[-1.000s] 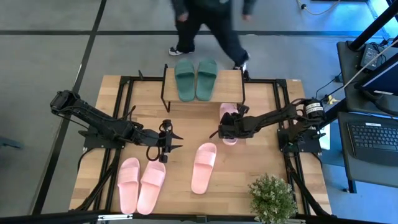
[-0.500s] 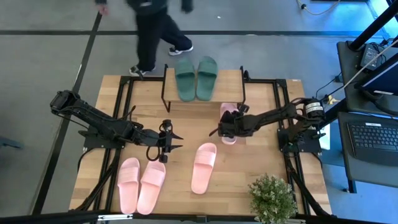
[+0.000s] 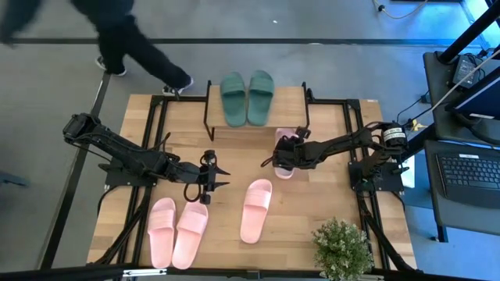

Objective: Pick and place slides into the shelf
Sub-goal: Put the pink slide under the shelf

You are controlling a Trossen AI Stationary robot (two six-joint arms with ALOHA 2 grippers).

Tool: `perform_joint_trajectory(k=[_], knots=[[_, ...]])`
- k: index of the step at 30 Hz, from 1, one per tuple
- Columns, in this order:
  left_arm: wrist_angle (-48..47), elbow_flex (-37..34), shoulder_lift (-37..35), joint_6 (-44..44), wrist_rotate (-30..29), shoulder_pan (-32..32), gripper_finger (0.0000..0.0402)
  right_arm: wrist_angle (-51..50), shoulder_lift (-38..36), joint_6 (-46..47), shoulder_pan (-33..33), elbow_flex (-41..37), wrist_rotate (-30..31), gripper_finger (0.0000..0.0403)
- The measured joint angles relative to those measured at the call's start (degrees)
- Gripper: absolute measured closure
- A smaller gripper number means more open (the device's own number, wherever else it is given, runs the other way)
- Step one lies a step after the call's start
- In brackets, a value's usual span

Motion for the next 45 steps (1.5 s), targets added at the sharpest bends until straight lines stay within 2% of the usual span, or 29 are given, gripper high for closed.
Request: perform_joint_trajectory(k=[18, 31, 34, 39, 45], knots=[[-0.90, 0.00, 0.00, 0.00, 0.00, 0.01, 0.0276, 0.47, 0.00, -12.97, -1.55, 0.00, 0.09, 0.0336], [-0.87, 0.00, -0.02, -0.01, 0.00, -0.01, 0.0276, 0.60, 0.00, -13.39, -1.55, 0.00, -0.31, 0.0334], [-0.87, 0.00, -0.01, -0.01, 0.00, 0.01, 0.0276, 0.57, 0.00, -13.35, -1.55, 0.00, -0.98, 0.0319], [-0.87, 0.00, -0.02, -0.02, 0.00, 0.00, 0.0276, 0.64, 0.00, -12.85, -1.55, 0.00, -1.68, 0.0266], [-0.87, 0.00, -0.01, -0.21, 0.00, 0.00, 0.0276, 0.29, 0.00, -8.09, -1.52, 0.02, -2.27, 0.0222]])
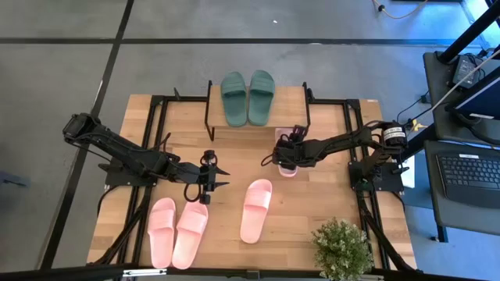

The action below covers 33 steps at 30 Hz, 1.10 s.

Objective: Pick and place slides into the shelf
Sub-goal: Put the pink slide under the shelf

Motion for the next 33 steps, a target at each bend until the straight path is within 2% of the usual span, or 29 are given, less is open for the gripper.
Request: perform_joint_trajectory(k=[4, 12, 21, 33], knots=[[-0.01, 0.00, -0.01, -1.17, 0.00, 0.00, 0.0276, -0.57, 0.00, 7.29, -0.01, 0.04, -2.54, 0.0215], [-0.01, 0.00, 0.01, -1.17, 0.00, 0.02, 0.0276, -0.69, 0.00, 17.06, -0.01, 0.07, -2.74, 0.0214], [-0.01, 0.00, -0.02, -1.17, 0.00, 0.02, 0.0276, -1.18, 0.00, 17.16, 0.93, 0.23, -2.80, 0.0214], [-0.01, 0.00, -0.02, -1.57, 0.01, 0.02, 0.0276, -9.33, 0.00, 18.37, 4.20, 6.77, -3.94, 0.0214]])
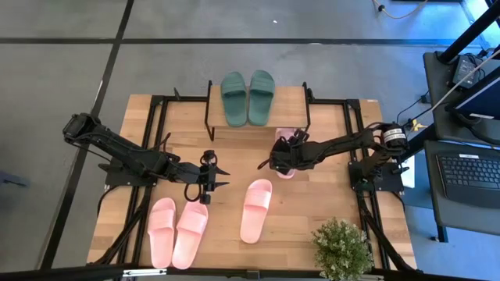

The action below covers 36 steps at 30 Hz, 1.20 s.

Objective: Pick and place slides into the shelf
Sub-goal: Put the pink slide under the shelf

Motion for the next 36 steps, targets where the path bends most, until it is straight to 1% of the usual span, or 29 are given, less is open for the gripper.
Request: perform_joint_trajectory(k=[5, 10, 12, 15, 18, 21, 23, 24, 27, 32, 36], knots=[[-0.15, 0.00, 0.00, -1.17, 0.01, -0.02, 0.0276, -3.77, 0.00, 3.67, 2.05, 1.33, -1.95, 0.0214], [-0.42, 0.00, 0.01, -1.15, 0.01, -0.01, 0.0276, -8.53, 0.00, 6.58, 6.41, 4.01, -2.24, 0.0214], [-0.42, 0.00, 0.00, -1.19, 0.01, -0.01, 0.0276, -11.27, 0.00, 6.73, 8.51, 6.07, -3.81, 0.0214], [-0.44, 0.00, 0.02, -1.23, 0.01, 0.00, 0.0276, -13.94, 0.00, 5.55, 11.67, 8.95, -9.58, 0.0214], [-0.44, 0.00, 0.00, -2.50, 0.11, 0.00, 0.0276, -12.68, -0.02, 1.20, 14.35, 10.24, -19.09, 0.0214], [-0.92, 0.00, 0.00, -4.00, 0.28, -0.02, 0.0276, -8.82, -0.04, -3.39, 15.80, 9.43, -28.64, 0.0214], [-1.64, 0.00, 0.00, -4.23, 0.29, -0.02, 0.0276, -7.05, -0.04, -5.33, 16.06, 8.18, -33.54, 0.0214], [-1.77, 0.00, 0.00, -4.25, 0.31, -0.02, 0.0276, -6.59, -0.04, -5.74, 16.07, 7.54, -34.73, 0.0214], [-1.79, 0.00, 0.00, -4.21, 0.82, -0.02, 0.0276, -4.76, -0.04, -7.27, 15.37, 5.94, -35.47, 0.0214], [-1.93, 0.00, 0.00, -4.14, 1.71, -0.02, 0.0276, -0.83, -0.04, -9.07, 12.03, 3.69, -35.56, 0.0214], [-3.10, 0.00, 0.00, -4.12, 1.69, -0.02, 0.0276, 0.33, -0.04, -10.04, 9.38, 1.76, -39.30, 0.0214]])
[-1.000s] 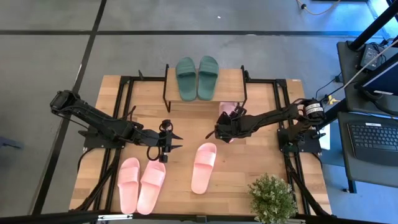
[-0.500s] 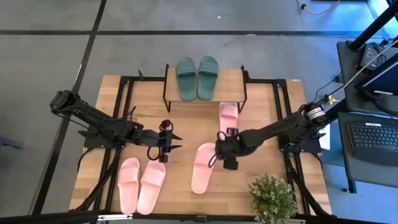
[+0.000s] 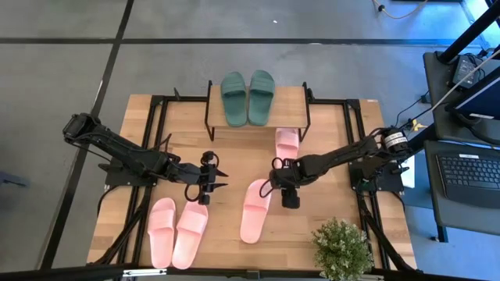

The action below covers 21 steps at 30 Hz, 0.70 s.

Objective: Pick and place slides into the shelf
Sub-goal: Put the pink slide under the shelf

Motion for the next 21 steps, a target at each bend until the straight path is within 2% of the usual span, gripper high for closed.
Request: perform_joint_trajectory(k=[9, 16, 21], knots=[[-0.87, 0.00, 0.00, 0.02, 0.02, 0.00, 0.0276, 3.48, 0.00, -0.18, -3.33, -3.17, -0.05, 0.0214], [-0.87, 0.00, 0.00, 0.02, 0.02, 0.00, 0.0276, 3.85, 0.02, -1.61, -6.82, -4.50, 5.85, 0.0214], [-0.83, 0.00, 0.00, -0.03, 0.02, 0.00, 0.0276, 5.36, 0.02, -4.57, -10.11, -4.50, 6.53, 0.0214]])
